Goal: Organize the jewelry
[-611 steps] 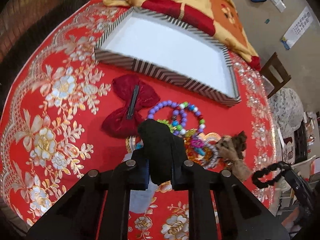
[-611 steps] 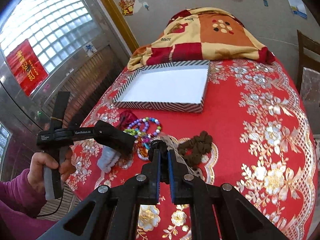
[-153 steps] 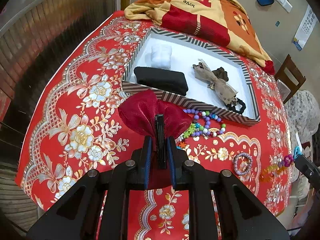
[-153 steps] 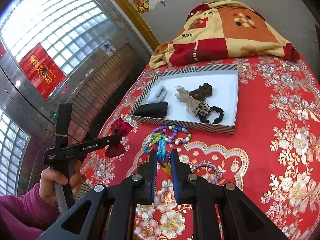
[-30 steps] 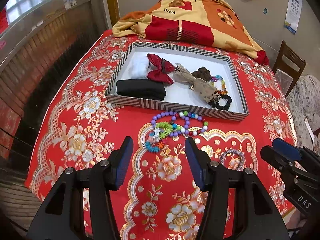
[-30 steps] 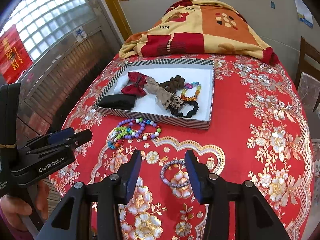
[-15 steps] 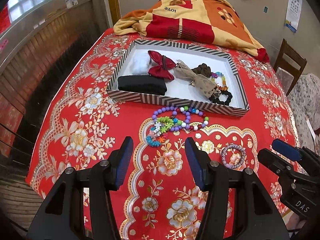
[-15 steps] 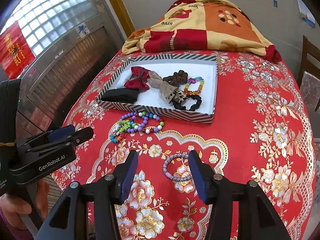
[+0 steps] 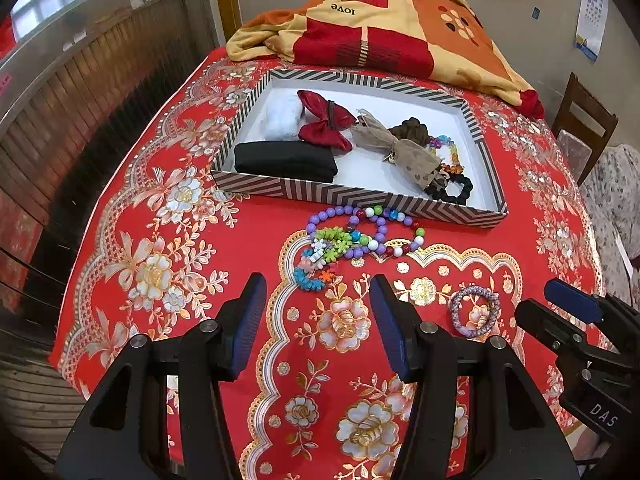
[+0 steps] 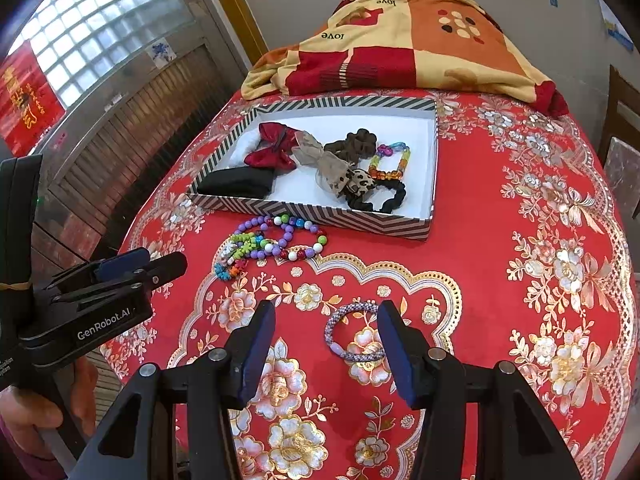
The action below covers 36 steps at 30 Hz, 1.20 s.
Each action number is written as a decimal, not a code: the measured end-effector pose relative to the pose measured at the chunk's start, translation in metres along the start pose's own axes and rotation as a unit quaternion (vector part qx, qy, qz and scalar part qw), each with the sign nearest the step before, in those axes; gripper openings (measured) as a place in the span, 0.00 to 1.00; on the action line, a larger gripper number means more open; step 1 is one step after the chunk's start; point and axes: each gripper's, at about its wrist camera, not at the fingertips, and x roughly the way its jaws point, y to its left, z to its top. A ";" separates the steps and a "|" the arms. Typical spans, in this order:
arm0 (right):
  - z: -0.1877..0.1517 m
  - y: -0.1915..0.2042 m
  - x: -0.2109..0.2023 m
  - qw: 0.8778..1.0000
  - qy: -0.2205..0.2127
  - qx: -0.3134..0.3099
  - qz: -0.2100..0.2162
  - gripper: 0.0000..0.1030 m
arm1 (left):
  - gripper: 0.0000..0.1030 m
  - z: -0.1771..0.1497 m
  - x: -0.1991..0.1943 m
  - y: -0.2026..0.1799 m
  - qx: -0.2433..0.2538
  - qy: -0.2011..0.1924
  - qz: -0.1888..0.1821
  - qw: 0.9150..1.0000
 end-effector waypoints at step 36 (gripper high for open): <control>-0.006 -0.033 0.042 0.998 0.047 0.032 -0.013 0.52 | 0.52 -0.001 0.052 0.064 -0.052 0.062 0.001 0.997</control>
